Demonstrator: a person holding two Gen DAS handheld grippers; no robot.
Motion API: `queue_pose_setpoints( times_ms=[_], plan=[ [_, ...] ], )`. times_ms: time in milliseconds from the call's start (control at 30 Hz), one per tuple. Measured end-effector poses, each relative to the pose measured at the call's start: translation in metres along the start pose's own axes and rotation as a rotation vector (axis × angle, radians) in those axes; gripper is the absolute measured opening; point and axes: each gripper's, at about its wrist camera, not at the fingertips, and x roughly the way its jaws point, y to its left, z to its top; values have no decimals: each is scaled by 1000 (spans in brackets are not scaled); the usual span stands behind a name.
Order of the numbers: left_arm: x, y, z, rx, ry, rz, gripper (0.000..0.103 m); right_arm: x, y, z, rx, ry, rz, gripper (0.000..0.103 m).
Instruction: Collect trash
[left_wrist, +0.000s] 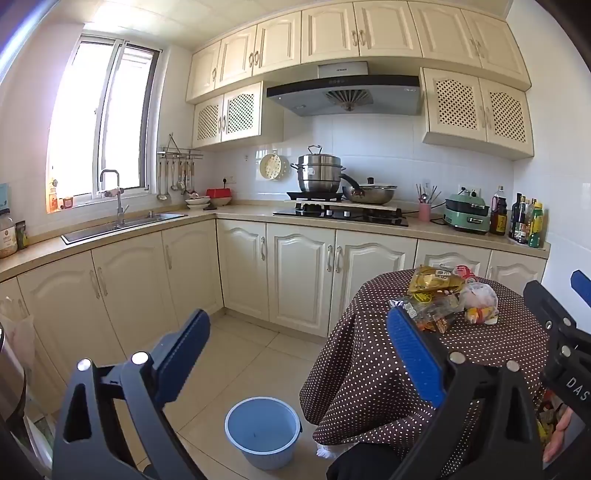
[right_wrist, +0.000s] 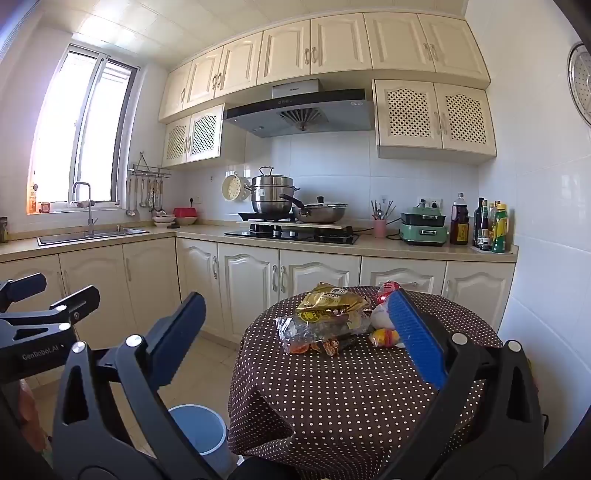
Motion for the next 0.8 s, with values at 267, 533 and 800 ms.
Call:
queue_pose_setpoints(
  times_ms=[267, 533, 800],
  plan=[
    [0, 0, 0, 3, 0, -1, 95, 4, 2, 0, -9, 3, 5, 97],
    [-4, 1, -3, 4, -1, 3, 95, 0, -10, 1, 3, -8, 4, 97],
    [0, -2, 0, 9, 1, 0, 95, 3, -1, -5, -2, -1, 6, 97]
  ],
)
